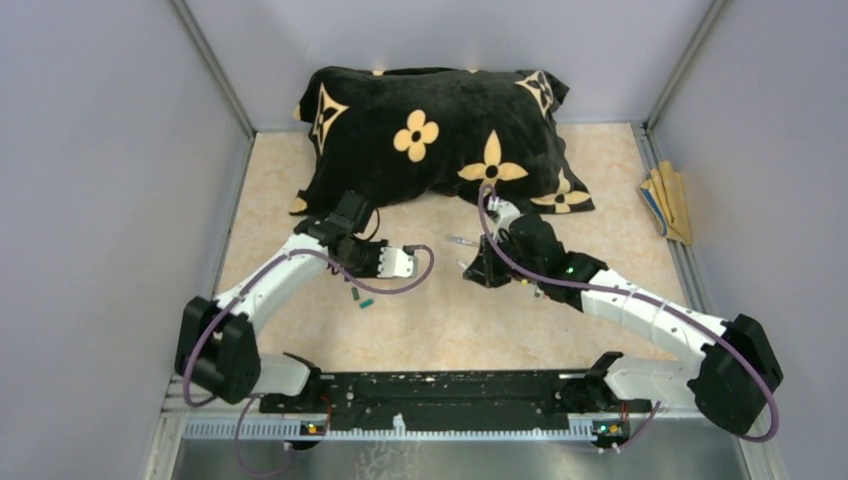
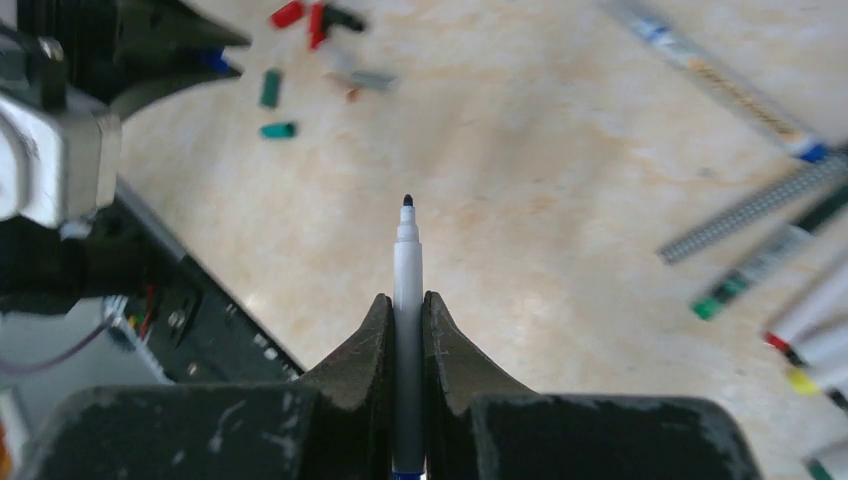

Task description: Open the pen caps

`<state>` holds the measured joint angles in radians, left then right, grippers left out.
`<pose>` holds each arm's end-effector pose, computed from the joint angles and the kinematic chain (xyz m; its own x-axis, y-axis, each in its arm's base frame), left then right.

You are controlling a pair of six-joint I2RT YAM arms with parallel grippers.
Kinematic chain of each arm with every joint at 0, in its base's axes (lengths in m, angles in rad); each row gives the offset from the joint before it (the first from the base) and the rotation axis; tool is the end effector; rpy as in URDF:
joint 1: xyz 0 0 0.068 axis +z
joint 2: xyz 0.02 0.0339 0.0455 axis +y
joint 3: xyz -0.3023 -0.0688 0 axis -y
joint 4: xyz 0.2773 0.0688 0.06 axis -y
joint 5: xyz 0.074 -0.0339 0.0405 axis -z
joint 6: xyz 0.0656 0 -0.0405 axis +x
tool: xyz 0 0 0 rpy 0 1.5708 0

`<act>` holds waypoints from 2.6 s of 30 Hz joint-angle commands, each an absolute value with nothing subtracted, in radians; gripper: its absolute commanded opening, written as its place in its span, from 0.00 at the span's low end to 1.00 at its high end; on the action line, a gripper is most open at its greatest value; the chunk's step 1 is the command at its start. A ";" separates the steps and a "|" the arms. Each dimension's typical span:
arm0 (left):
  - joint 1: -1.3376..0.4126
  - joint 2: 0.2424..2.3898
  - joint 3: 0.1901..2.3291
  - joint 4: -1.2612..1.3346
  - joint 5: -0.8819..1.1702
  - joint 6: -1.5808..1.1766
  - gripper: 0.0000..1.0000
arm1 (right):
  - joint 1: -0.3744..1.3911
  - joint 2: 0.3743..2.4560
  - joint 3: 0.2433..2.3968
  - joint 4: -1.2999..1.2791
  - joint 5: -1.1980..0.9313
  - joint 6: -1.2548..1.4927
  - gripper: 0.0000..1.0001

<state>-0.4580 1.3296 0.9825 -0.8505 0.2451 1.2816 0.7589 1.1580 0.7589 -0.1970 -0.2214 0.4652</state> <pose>0.2433 -0.1377 0.2410 0.2490 0.9139 -0.3205 0.9455 -0.1576 0.2850 0.2018 0.2112 0.2605 -0.7244 -0.0838 -0.6843 -0.5351 0.6942 0.4814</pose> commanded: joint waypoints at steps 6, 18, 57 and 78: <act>-0.376 1.542 0.929 -0.659 0.293 1.149 0.00 | 0.640 1.092 0.688 -0.261 0.202 0.565 0.00; -0.351 1.553 0.982 -0.689 0.342 1.093 0.30 | 0.541 1.293 0.637 -0.090 0.361 0.614 0.00; -0.316 1.432 1.228 -0.896 0.492 0.957 0.99 | 0.537 1.406 0.755 0.055 0.257 0.507 0.31; -0.088 1.346 1.291 -0.855 0.691 0.984 0.99 | 0.536 1.800 1.070 -0.023 -0.146 0.008 0.51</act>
<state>-0.1036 1.3399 1.2488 -0.8677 0.6098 0.9840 0.5423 1.7805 1.0252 -0.0307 -0.1234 0.0540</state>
